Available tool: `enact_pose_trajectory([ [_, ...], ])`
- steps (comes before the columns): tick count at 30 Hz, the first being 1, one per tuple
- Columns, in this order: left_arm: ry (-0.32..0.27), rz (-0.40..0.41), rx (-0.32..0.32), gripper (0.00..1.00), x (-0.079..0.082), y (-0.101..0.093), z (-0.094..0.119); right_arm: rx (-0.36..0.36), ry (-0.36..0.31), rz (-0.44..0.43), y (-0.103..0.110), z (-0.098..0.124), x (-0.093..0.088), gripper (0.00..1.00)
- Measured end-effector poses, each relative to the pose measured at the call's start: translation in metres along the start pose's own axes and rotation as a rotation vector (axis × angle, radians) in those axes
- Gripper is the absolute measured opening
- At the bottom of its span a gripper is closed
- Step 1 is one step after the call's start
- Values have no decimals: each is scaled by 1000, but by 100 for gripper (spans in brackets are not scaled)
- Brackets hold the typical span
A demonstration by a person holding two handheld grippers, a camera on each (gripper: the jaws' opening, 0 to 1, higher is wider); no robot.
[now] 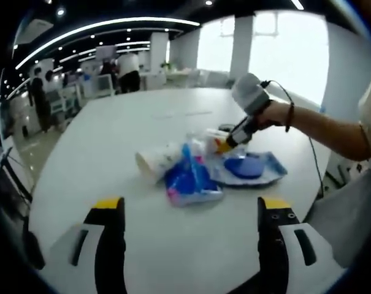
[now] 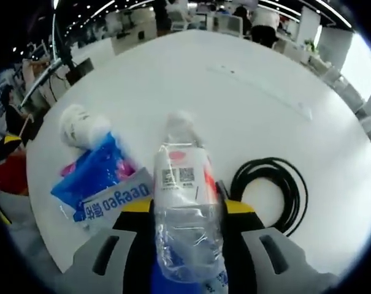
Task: Arrange the tabletop items into an orderly group along one side of the table until the central work area is clear of visible clutter.
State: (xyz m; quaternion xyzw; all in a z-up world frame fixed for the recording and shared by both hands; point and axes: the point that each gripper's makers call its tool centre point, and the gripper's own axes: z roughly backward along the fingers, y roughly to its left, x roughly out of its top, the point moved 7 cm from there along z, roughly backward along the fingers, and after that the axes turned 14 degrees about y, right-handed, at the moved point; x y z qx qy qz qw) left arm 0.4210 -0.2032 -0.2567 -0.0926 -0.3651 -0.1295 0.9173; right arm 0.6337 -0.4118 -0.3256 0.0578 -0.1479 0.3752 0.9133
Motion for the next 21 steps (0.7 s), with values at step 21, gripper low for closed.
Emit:
enact_pose_trajectory([
  [21,6,-9,9,80,-1,1,0,90,-127,-103,-1,16,0,36],
])
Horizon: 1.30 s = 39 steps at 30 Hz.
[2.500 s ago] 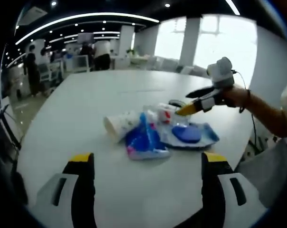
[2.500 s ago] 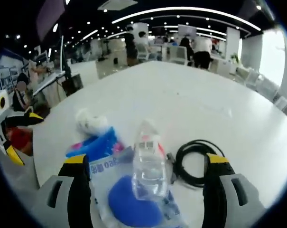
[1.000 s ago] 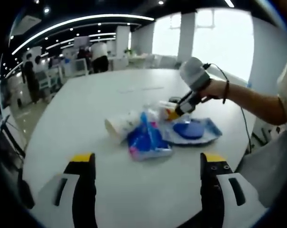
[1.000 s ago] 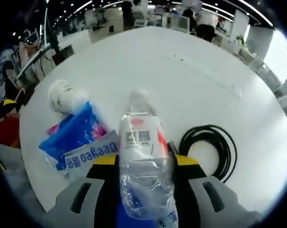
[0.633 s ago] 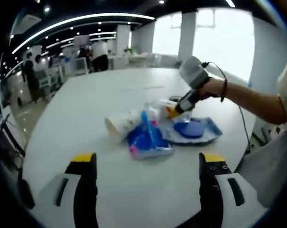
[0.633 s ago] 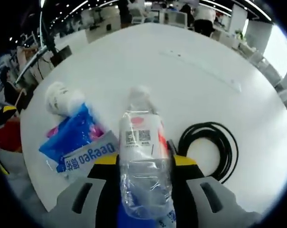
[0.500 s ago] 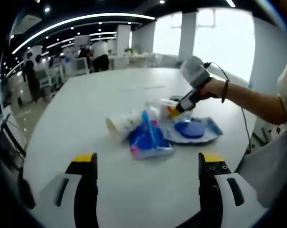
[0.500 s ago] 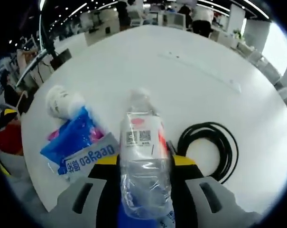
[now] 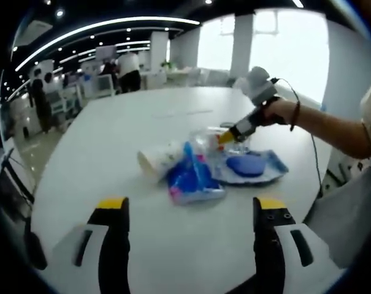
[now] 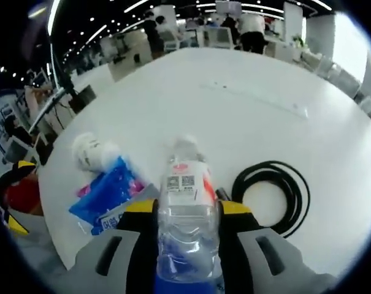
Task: Arrange the tabletop items into an orderly group along one side of the table until the central work area is clear of visible clutter.
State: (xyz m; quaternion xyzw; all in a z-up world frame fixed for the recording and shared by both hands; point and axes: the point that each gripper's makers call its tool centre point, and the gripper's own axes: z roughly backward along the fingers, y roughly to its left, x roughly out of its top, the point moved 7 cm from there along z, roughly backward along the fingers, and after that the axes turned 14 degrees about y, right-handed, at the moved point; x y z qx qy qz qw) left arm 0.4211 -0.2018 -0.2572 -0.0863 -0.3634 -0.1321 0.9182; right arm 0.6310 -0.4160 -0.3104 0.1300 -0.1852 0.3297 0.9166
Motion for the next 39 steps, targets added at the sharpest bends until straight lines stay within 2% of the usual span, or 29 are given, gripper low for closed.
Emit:
enact_pose_trajectory([
  [4,-2,3,-2,79,0,0,0,-3,23,-18,1,0,-4,37],
  [5,-2,2,-2,79,0,0,0,-10,49,-21,1,-1,-6,37],
  [8,6,-1,-2,79,-1,0,0,-26,81,4,2,-2,-8,38],
  [14,-1,-2,-4,79,0,0,1,-40,137,-2,3,-2,-9,40],
  [16,0,-4,-4,79,0,0,2,-58,164,61,3,-1,-10,40],
  [18,-2,-6,-6,79,0,-1,2,-68,175,86,3,-2,-9,41],
  [20,-2,-6,-6,80,0,-1,2,-82,174,92,3,-2,-7,40],
  [24,1,-8,-6,80,0,-1,2,-95,148,96,2,-3,2,47],
  [29,1,-9,-8,80,0,-2,2,-90,183,106,1,-13,4,48],
  [32,3,-9,-7,79,0,-1,1,-86,211,92,-1,-20,2,44],
  [34,2,-9,-6,79,0,-1,1,-100,206,103,-2,-19,3,43],
  [35,1,-8,-5,79,0,-1,1,-110,196,119,-2,-20,4,42],
  [36,0,-7,-4,79,0,-1,1,-125,206,182,-2,-19,4,42],
  [37,0,-7,-3,79,0,0,1,-133,209,195,-2,-19,4,41],
  [39,-1,-7,-3,79,0,0,1,-126,203,160,-1,-18,3,39],
])
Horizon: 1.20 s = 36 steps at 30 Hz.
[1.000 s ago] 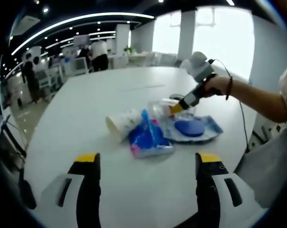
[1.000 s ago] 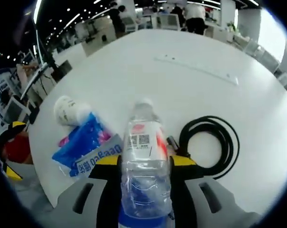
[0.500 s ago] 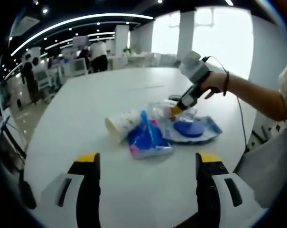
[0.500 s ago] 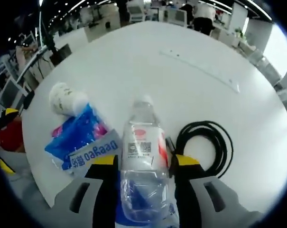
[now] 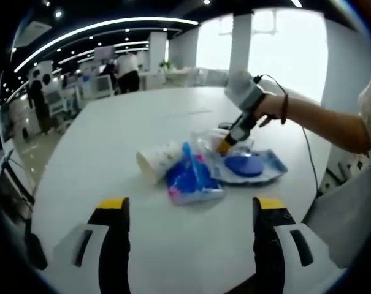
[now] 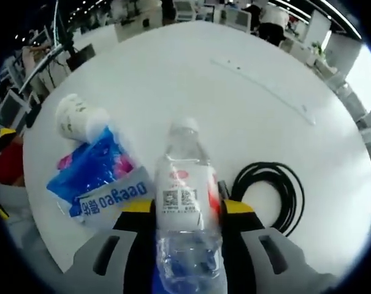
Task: Arrange the tabletop items into an orderly group along one side of the table until the central work area is clear of visible clutter.
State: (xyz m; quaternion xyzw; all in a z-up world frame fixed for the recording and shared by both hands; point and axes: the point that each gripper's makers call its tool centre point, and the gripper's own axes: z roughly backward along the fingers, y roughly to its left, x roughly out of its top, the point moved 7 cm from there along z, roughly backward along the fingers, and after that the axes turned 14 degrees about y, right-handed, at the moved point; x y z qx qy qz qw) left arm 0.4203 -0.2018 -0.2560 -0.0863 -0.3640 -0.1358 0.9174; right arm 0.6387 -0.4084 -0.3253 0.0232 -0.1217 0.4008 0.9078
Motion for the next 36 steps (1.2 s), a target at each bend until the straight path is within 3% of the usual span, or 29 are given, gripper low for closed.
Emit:
enact_pose_trajectory([
  [4,-2,-2,3,79,0,0,0,35,-54,-57,-2,3,1,37],
  [15,0,-2,6,79,0,0,0,62,-154,-46,3,15,4,34],
  [27,-6,-7,3,79,1,0,0,91,-171,-112,1,21,-6,32],
  [36,-7,-7,-1,79,1,-1,0,118,-247,-141,2,33,-11,31],
])
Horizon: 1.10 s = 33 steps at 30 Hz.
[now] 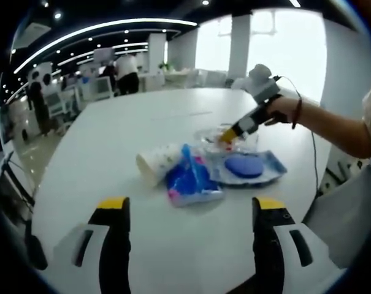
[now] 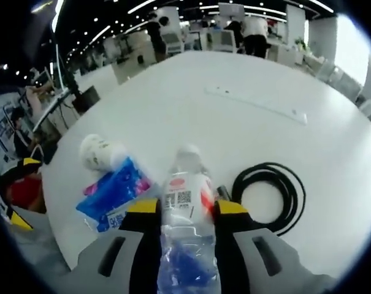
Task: Arrange the tabletop items into an orderly group along one side of the table until the central work area is clear of visible clutter.
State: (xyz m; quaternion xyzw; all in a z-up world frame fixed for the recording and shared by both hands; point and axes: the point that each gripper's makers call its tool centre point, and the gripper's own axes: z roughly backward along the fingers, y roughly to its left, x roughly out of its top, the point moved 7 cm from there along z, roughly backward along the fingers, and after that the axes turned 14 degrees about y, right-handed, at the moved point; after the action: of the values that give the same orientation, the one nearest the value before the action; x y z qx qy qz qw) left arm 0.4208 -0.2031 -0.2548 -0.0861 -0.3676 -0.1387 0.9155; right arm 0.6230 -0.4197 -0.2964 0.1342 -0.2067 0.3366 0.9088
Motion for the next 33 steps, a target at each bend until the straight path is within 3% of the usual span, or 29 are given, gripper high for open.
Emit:
enact_pose_trajectory([
  [3,-5,16,-11,78,0,0,0,14,-31,10,4,5,0,31],
  [6,-25,97,-82,76,2,-2,-2,36,-29,21,8,5,-6,31],
  [8,-29,114,-95,75,1,-2,-2,37,-18,30,10,5,-12,31],
  [15,-36,96,-80,76,2,-1,-1,66,4,52,16,2,-29,32],
  [24,-25,61,-43,76,1,1,1,58,10,85,17,2,-29,34],
  [33,-19,55,-38,76,0,2,1,55,86,100,20,-2,-37,39],
])
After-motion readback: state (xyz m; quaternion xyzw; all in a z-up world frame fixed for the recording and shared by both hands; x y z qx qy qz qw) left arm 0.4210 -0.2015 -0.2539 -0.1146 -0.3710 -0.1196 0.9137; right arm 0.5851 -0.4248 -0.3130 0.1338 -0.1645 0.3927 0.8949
